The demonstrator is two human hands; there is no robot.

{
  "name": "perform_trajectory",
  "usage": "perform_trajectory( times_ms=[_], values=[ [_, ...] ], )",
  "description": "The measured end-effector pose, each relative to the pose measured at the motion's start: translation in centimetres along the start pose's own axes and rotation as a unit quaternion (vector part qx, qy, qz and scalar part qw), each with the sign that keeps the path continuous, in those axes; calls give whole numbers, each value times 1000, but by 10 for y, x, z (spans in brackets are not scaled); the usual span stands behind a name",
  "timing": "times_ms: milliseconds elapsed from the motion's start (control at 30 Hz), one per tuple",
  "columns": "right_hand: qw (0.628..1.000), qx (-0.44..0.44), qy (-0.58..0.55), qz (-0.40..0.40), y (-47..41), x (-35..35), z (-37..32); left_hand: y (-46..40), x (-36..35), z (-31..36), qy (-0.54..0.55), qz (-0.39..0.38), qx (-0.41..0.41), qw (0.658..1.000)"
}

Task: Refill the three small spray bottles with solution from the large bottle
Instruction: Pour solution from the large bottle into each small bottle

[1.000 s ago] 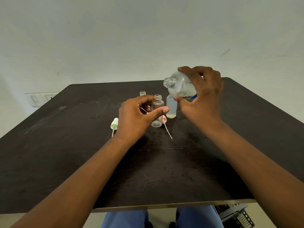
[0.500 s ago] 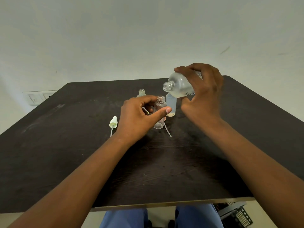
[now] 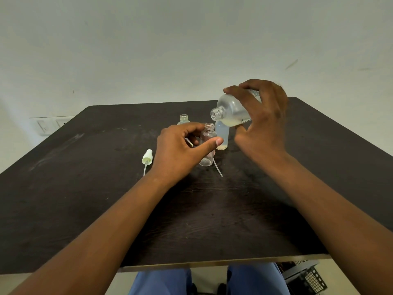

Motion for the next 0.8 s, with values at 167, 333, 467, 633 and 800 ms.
perform_trajectory(
  times_ms=[167, 333, 467, 633, 800],
  values=[
    [1000, 7, -3, -1, 0, 2, -1, 0, -1, 0, -3, 4, 1, 1000],
    [1000, 11, 0, -4, 1, 2, -2, 1, 0, 0, -2, 1, -2, 1000],
    [1000, 12, 2, -1, 1, 3, -3, 0, -1, -2, 0, -4, -1, 1000],
    [1000, 17, 4, 1, 0, 4, -4, 0, -1, -4, 0, -5, -1, 1000],
    [1000, 23, 4, 4, -1, 4, -4, 0, -1, -3, 3, -10, 6, 1000]
  ],
)
Point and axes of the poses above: each hand's wrist, its own y-axis away from the middle knuckle, its own x-axis out of the back of the hand, z = x × y, the point moved 3 cm from there along -y, towards the middle knuckle, and after that the axes turned 14 degrees about y, right-handed, at the moved point
